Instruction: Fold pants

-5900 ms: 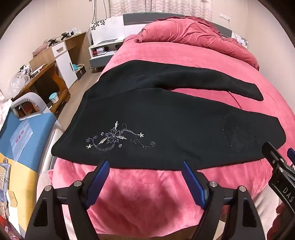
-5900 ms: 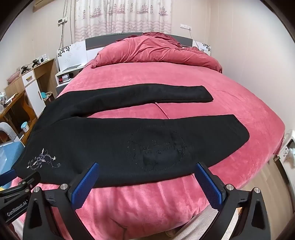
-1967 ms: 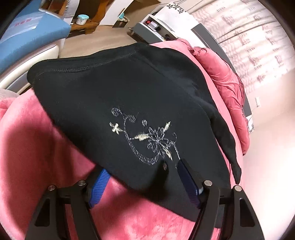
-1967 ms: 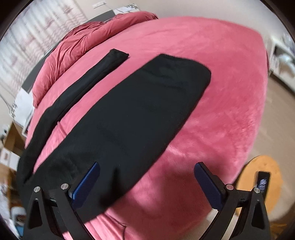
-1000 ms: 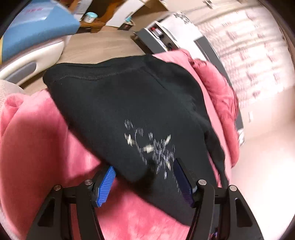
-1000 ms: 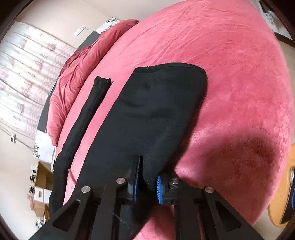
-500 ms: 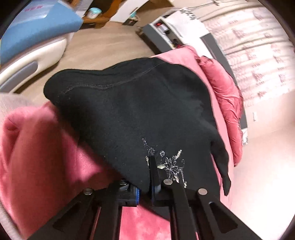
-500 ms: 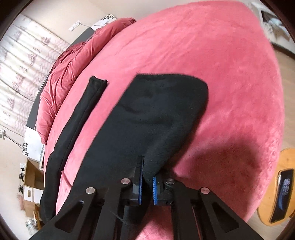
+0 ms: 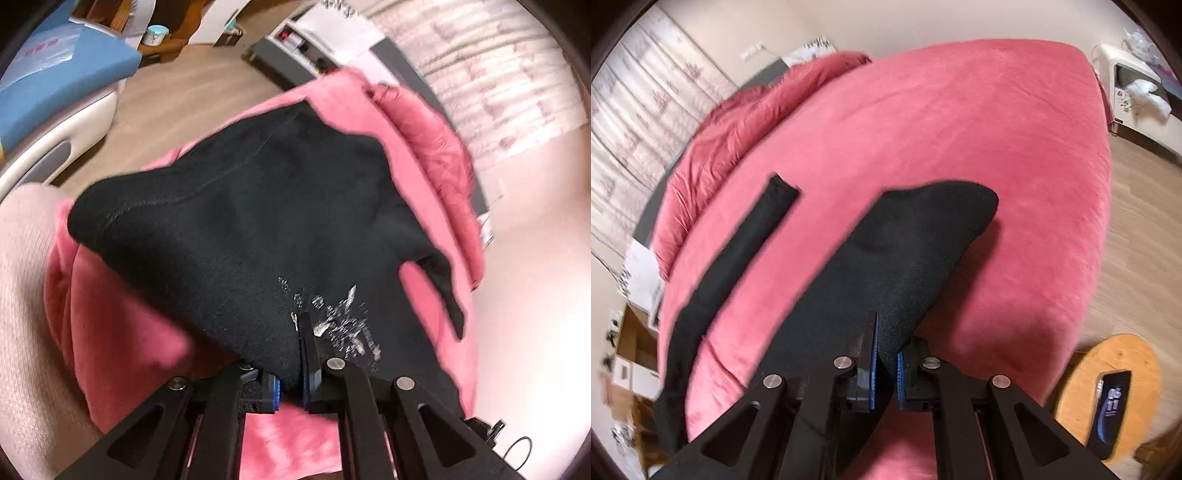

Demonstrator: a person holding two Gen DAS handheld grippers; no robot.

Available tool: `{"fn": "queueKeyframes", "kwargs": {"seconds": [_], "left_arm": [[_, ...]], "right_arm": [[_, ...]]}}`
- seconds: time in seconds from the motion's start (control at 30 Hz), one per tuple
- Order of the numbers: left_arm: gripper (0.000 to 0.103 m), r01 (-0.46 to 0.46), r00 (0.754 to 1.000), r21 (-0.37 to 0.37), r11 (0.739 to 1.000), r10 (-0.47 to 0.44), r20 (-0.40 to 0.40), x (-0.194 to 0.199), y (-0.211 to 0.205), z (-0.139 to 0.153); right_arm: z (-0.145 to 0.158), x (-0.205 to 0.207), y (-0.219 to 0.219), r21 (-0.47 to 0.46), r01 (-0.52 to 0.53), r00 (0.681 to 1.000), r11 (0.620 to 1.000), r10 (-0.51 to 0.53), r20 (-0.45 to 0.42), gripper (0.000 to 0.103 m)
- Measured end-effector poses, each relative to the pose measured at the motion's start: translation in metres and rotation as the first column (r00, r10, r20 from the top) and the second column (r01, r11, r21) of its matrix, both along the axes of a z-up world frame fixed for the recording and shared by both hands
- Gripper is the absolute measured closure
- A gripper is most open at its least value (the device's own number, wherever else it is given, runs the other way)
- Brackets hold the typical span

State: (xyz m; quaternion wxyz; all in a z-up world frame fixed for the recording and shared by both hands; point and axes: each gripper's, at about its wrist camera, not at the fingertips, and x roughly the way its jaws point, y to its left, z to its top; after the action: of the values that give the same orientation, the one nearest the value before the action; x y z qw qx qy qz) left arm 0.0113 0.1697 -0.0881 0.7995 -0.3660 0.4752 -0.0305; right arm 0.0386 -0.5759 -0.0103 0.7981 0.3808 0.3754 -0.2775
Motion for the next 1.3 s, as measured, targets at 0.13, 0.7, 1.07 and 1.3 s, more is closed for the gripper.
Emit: {"fn": "queueKeyframes", "kwargs": {"seconds": [0.13, 0.7, 1.07, 1.3], "left_arm": [[0.086, -0.023, 0.997, -0.002, 1.000, 0.023, -0.078, -0.005, 0.003, -0.008], [0.066, 0.274, 0.935, 0.162, 0.948, -0.303, 0.187, 0.112, -0.118, 0.052], [0.066, 0.302, 0.921, 0.246, 0.921, -0.349, 0.176, 0.196, -0.155, 0.021], [0.060, 0.272, 0.937, 0.258, 0.927, -0.317, 0.149, 0.217, -0.151, -0.003]], "right_arm": [[-0.013, -0.011, 0.000, -0.006, -0.015, 1.000, 1.000, 0.015, -0.023, 0.078], [0.019, 0.117, -0.002, -0.021, -0.128, 0.989, 0.992, 0.129, 0.072, 0.060], [-0.021, 0.265, -0.030, 0.104, -0.077, 0.992, 0.992, 0.065, 0.108, 0.055], [-0.021, 0.305, -0.045, 0.075, -0.038, 0.996, 0.996, 0.032, 0.086, 0.083]]}}
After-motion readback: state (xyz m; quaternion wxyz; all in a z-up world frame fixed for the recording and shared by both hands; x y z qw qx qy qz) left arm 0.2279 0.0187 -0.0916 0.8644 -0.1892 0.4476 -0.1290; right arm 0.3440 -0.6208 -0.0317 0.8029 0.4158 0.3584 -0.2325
